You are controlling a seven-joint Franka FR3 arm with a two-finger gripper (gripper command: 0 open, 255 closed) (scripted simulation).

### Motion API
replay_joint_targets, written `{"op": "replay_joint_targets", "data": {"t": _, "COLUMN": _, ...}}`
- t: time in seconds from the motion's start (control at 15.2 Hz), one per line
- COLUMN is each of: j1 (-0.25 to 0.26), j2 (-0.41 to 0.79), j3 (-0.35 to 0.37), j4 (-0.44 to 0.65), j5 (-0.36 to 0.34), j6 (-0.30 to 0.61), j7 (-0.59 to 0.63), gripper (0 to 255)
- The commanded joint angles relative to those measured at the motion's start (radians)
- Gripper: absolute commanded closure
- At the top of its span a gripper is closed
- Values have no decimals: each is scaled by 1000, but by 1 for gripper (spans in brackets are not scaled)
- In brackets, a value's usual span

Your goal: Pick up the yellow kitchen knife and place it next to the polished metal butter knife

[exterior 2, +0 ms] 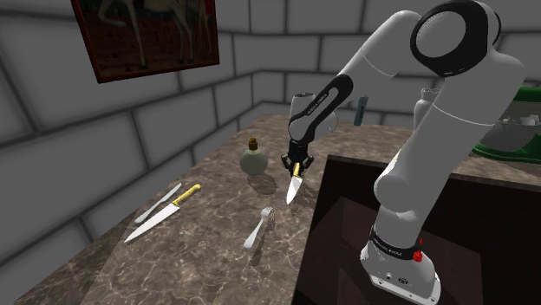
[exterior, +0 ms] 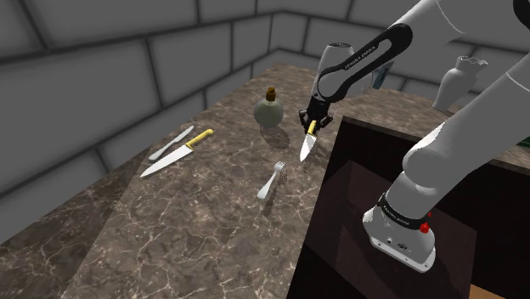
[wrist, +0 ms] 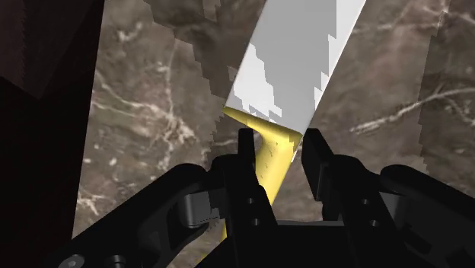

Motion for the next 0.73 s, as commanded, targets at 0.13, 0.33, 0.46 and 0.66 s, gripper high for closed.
{"op": "replay_joint_targets", "data": {"t": 0.13, "j1": 2, "j2": -52, "j3": -1, "j4": 14, "j5": 5, "j6": -67, "j7": -4, "gripper": 255}}
{"op": "replay_joint_targets", "data": {"t": 0.33, "j1": 4, "j2": -87, "j3": -3, "j4": 30, "j5": 8, "j6": -117, "j7": -7, "gripper": 255}}
{"op": "replay_joint_targets", "data": {"t": 0.46, "j1": 4, "j2": -108, "j3": -3, "j4": 42, "j5": 9, "j6": -150, "j7": -9, "gripper": 255}}
{"op": "replay_joint_targets", "data": {"t": 0.66, "j1": 5, "j2": -138, "j3": -5, "j4": 61, "j5": 11, "j6": -199, "j7": -11, "gripper": 255}}
